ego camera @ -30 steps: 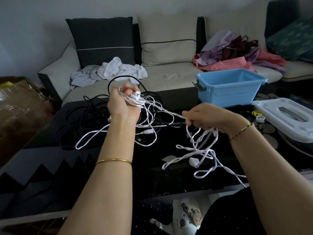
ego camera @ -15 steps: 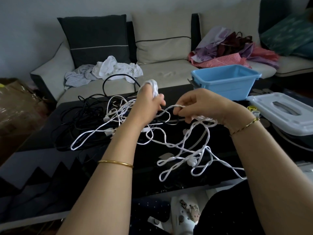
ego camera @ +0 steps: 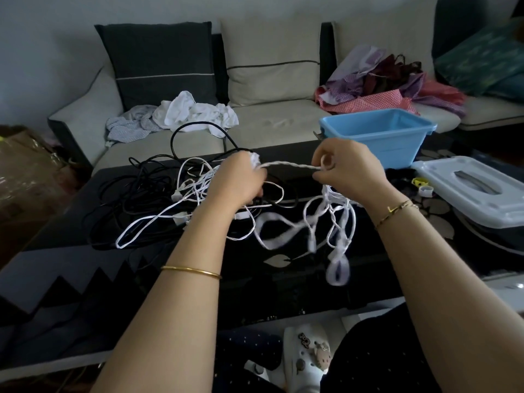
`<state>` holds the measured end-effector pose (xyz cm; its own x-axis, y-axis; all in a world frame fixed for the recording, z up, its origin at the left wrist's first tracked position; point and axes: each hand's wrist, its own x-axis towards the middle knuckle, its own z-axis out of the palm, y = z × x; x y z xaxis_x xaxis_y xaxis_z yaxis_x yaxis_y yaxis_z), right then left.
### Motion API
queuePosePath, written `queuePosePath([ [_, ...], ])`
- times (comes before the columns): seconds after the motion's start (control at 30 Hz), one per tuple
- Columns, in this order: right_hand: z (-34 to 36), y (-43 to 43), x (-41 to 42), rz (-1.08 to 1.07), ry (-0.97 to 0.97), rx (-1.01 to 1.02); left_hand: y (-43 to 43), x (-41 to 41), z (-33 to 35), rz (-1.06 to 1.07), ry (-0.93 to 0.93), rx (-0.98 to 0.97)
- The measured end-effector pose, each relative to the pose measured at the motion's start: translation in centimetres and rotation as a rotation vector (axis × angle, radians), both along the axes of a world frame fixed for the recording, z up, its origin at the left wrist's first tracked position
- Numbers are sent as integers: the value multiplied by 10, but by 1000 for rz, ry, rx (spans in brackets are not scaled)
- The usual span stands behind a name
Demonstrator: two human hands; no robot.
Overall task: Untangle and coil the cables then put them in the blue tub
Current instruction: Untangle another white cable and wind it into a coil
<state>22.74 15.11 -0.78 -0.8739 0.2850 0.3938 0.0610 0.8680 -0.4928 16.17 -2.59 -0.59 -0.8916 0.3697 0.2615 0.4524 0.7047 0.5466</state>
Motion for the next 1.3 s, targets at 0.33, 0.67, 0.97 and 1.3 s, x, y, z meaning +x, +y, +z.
queuePosePath([
  [0.33, 1, 11, 5, 35, -165, -420, -12, 0, 17, 140, -465, 922],
  [0.67, 4, -12, 9, 390, -304, -356, -1, 9, 16, 113, -554, 672],
  [0.97, 2, -7, -3, 230, 15, -629, -8, 16, 25, -363, -1132, 831],
  [1.3, 1, -34, 1, 486, -302, -538, -14, 2, 19, -586, -1340, 1612],
])
